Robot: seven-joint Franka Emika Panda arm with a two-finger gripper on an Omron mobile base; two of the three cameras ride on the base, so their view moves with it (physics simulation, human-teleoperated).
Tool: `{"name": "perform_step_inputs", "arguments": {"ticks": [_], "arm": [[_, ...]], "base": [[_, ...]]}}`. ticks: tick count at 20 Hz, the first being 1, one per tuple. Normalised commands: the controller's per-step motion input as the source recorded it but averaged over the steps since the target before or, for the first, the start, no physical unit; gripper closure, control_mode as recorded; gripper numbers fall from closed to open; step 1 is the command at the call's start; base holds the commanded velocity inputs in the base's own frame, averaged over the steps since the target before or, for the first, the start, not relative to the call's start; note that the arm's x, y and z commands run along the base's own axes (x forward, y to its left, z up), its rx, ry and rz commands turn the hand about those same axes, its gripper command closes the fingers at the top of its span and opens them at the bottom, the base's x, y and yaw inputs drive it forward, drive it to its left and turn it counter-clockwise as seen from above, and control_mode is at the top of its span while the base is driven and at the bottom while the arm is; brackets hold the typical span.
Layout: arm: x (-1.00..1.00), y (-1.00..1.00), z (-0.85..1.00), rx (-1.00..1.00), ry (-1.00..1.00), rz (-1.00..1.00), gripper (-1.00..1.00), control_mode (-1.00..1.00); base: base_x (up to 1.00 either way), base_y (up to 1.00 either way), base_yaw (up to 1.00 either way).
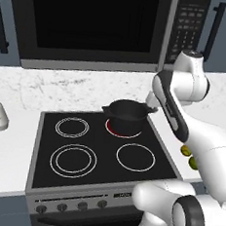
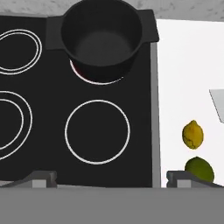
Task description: Put the lime and lemon in the pot. Retrieve the spatula and lightly stir the vegetables in the pot.
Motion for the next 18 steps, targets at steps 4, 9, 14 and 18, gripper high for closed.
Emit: {"name": "perform_step_inputs", "arguments": {"ticks": [4,9,14,18], "arm": [[-0.38,-0.26,-0.69,0.0,0.0,-0.01,-1.0,-1.0],[-0.47,-0.85,-0.63,-0.04,0.04,-0.16,-1.0,-1.0],[0.17,-0.96,-0.47,-0.16,-0.02,-0.12,-1.0,-1.0],[0.19,-0.85,-0.43,-0.15,-0.01,-0.03,-1.0,-1.0]], "base": [[0.0,0.0,0.0],[0.0,0.0,0.0],[0.0,0.0,0.0],[0.0,0.0,0.0]]}}
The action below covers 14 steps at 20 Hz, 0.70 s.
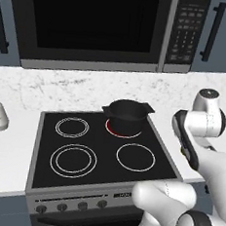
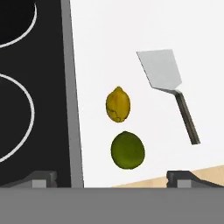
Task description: Put the lime and lemon in the pot. Retrieve the spatula and lightly stir the vegetables in the pot.
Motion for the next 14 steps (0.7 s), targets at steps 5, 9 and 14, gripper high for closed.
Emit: {"name": "perform_step_inputs", "arguments": {"ticks": [5,9,14], "arm": [[-0.03,-0.27,-0.18,0.0,0.01,0.0,-1.0,-1.0],[-0.09,-0.18,-0.16,0.04,0.09,0.0,-1.0,-1.0],[-0.01,-0.26,-0.27,0.07,0.14,0.0,-1.0,-1.0]], "base": [[0.0,0.0,0.0],[0.0,0.0,0.0],[0.0,0.0,0.0]]}}
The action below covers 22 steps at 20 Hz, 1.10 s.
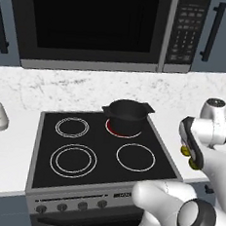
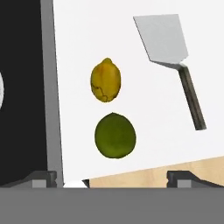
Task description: Put the lime and lemon in the pot. Retrieve the spatula and lightly stir the vegetables in the pot.
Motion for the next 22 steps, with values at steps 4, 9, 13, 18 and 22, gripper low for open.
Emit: {"name": "perform_step_inputs", "arguments": {"ticks": [4,9,13,18,22], "arm": [[0.0,-0.05,-0.43,0.01,0.05,0.0,-1.0,-1.0],[0.0,0.0,-0.47,0.01,0.02,0.0,-1.0,-1.0],[0.0,-0.07,-0.36,0.01,0.08,0.0,-1.0,-1.0],[0.05,-0.19,-0.23,0.01,0.08,0.0,-1.0,-1.0],[0.09,-0.17,-0.26,0.0,0.07,0.0,-1.0,-1.0]], "base": [[0.0,0.0,0.0],[0.0,0.0,0.0],[0.0,0.0,0.0],[0.0,0.0,0.0],[0.0,0.0,0.0]]}}
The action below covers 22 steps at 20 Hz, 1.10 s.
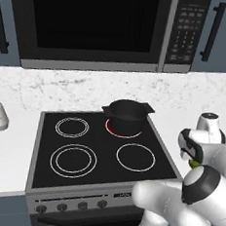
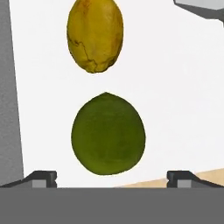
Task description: Put the lime and lemon in the pot. Retrieve the spatula and lightly stir the vegetables in the pot.
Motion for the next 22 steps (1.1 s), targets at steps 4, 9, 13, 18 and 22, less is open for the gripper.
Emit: {"name": "perform_step_inputs", "arguments": {"ticks": [4,9,13,18,22], "arm": [[0.18,-0.13,-0.24,0.0,0.05,0.0,-1.0,-1.0],[0.12,-0.01,-0.25,0.03,0.02,0.01,-1.0,-1.0],[0.0,0.0,-0.32,0.08,0.01,0.07,-1.0,-1.0],[0.0,0.0,-0.34,0.05,0.0,0.03,1.0,-1.0],[0.0,0.0,-0.02,0.0,0.03,0.0,1.0,-1.0]], "base": [[0.0,0.0,0.0],[0.0,0.0,0.0],[0.0,0.0,0.0],[0.0,0.0,0.0],[0.0,0.0,0.0]]}}
